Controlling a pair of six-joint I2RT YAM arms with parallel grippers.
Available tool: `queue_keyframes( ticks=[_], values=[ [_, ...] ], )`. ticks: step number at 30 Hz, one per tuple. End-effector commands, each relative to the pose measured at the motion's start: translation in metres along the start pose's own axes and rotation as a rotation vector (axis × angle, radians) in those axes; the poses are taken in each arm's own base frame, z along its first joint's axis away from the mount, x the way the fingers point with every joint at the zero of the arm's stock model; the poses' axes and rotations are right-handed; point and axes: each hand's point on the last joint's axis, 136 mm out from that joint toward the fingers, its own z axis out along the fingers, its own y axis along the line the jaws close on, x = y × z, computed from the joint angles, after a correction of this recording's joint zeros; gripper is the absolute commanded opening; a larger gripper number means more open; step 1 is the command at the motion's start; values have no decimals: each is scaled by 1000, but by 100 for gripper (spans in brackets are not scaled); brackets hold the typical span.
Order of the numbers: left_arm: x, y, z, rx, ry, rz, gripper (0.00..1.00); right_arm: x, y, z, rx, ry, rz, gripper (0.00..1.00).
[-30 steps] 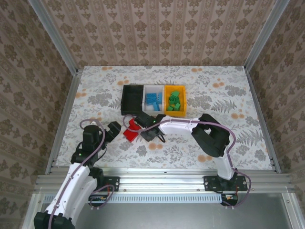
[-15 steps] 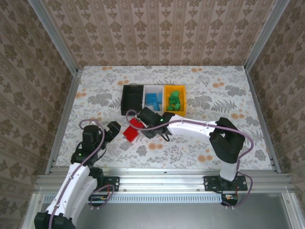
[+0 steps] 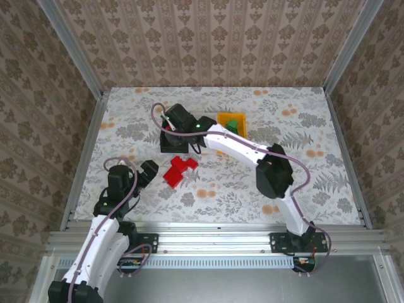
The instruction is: Sort the legos into containers by color
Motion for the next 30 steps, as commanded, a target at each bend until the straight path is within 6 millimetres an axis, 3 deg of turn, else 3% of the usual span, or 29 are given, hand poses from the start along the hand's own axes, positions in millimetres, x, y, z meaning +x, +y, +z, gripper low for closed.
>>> queue_keyframes(
  ticks=[1,5,10,16,19,24,26,30],
  values=[
    [10,8,0,-6,34,-14,100,16,-14,28,30,80,25,35],
    [9,6,-1,0,32,-15,100,11,-29,46,45,70,54,36],
    [6,2,-2,10,24,-18,100,10,-31,55,52,79,32,38],
    [6,2,-1,11,24,-24,100,21,-27,62,43,116,21,50],
    [6,4,0,5,23,-23,100,12,-20,51,38,90,1,55],
    [4,2,0,8,21,-21,100,-2,0,8,29,35,-21,55],
    [4,2,1,8,20,-21,100,9,8,-6,31,37,-28,55],
    [7,5,6,4,31,-27,100,58,18,-21,10,92,-68,54]
  ],
)
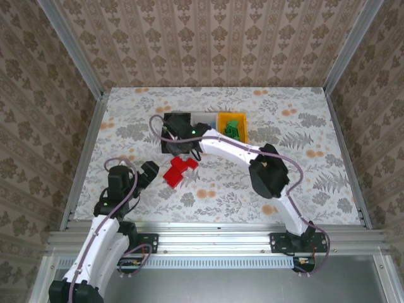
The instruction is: Sort the legos into containers by color
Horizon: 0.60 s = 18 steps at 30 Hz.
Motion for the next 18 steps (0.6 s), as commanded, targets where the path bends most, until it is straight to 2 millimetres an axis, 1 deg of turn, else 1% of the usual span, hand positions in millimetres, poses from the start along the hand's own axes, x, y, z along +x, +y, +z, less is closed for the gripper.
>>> queue_keyframes(
  ticks=[1,3,5,6,8,11,15,18],
  values=[
    [3,1,4,11,14,-32,100,16,2,-27,-7,-39,-6,54],
    [4,-12,6,69,35,-40,100,40,-1,-22,-31,-23,-16,54],
    [2,-24,7,114,38,-39,100,60,-4,-14,-58,23,-15,54],
    [1,-26,9,116,37,-33,100,69,-3,-9,-65,51,-29,54],
    [1,-29,15,110,44,-17,100,81,-2,2,-65,92,-58,55],
    [6,-33,25,99,88,1,100,91,1,15,-71,123,-83,58],
    [14,-32,35,59,155,31,100,98,-8,31,-35,155,-99,61],
    [16,-28,37,42,159,24,100,101,-13,40,-29,169,-97,61]
  ],
)
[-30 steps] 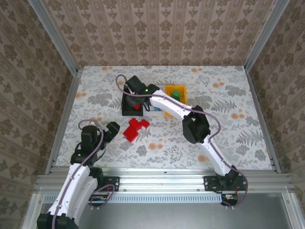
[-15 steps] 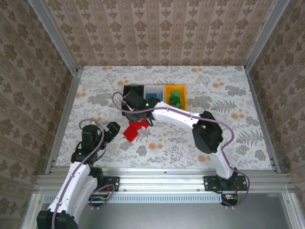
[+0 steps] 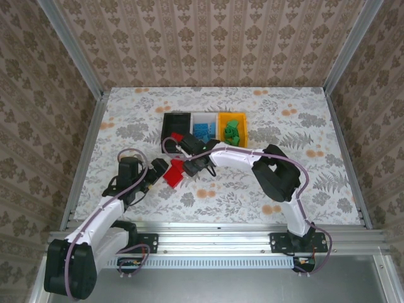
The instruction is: Sort the legos into containers by color
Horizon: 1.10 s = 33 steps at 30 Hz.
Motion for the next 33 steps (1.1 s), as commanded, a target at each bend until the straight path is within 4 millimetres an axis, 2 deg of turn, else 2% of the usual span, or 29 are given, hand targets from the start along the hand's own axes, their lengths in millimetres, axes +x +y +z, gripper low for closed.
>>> queue_keyframes(
  ticks=[1,7,14,18,23,30,33],
  values=[
    [-7,-16,-3,41,-19,35,100,-6,-5,10,7,2,-21,60],
    [-15,-13,-15,21,-85,50,100,2,-3,20,3,16,-28,50],
    [-17,-8,-20,11,-103,46,100,6,-3,16,40,-4,-39,39],
    [-16,-8,-20,14,-100,45,100,9,-1,4,62,-29,-33,37],
    [-16,-7,-21,14,-103,53,100,13,13,-19,4,-90,5,38],
    [-14,3,-22,4,-122,38,100,20,7,-32,45,-97,12,36],
    [-14,6,-24,-3,-130,34,100,16,5,-38,51,-116,21,35]
  ],
)
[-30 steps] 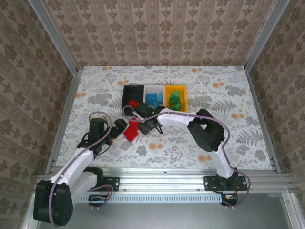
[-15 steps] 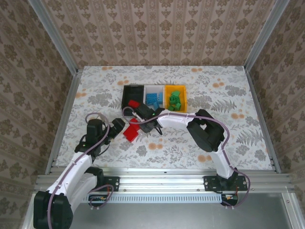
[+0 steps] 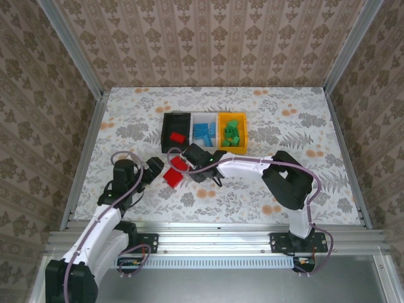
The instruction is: Sort the legos into containers by color
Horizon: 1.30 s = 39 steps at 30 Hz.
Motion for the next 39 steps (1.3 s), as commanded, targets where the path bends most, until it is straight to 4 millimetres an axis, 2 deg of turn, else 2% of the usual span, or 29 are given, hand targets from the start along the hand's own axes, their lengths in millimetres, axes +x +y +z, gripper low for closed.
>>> queue_keyframes(
  ticks=[1,8,12,14,18,22,26,29,32,35,39],
  values=[
    [0,10,-1,-27,-15,8,100,-11,-7,-16,26,-55,37,35],
    [-3,10,-1,-19,-32,3,100,-43,-9,-40,19,-138,42,35],
    [-4,9,0,-24,-31,4,100,-70,-12,-44,24,-169,32,35],
    [-4,9,0,-29,-27,2,100,-85,-17,-40,28,-180,41,35],
    [-6,6,-4,-31,-26,9,100,-112,-33,-21,33,-187,61,35],
    [-9,4,-7,-30,-36,9,100,-129,-50,2,48,-171,88,36],
    [-9,5,-7,-32,-37,4,100,-148,-68,13,44,-200,129,39],
    [-9,5,-5,-33,-33,-1,100,-157,-74,17,25,-214,148,40],
    [-10,4,-4,-29,-28,0,100,-162,-73,19,23,-215,139,51],
    [-10,2,-3,-27,-24,0,100,-166,-70,13,22,-230,132,58],
    [-10,1,-3,-26,-18,-2,100,-168,-64,-7,45,-251,123,60]
  ],
)
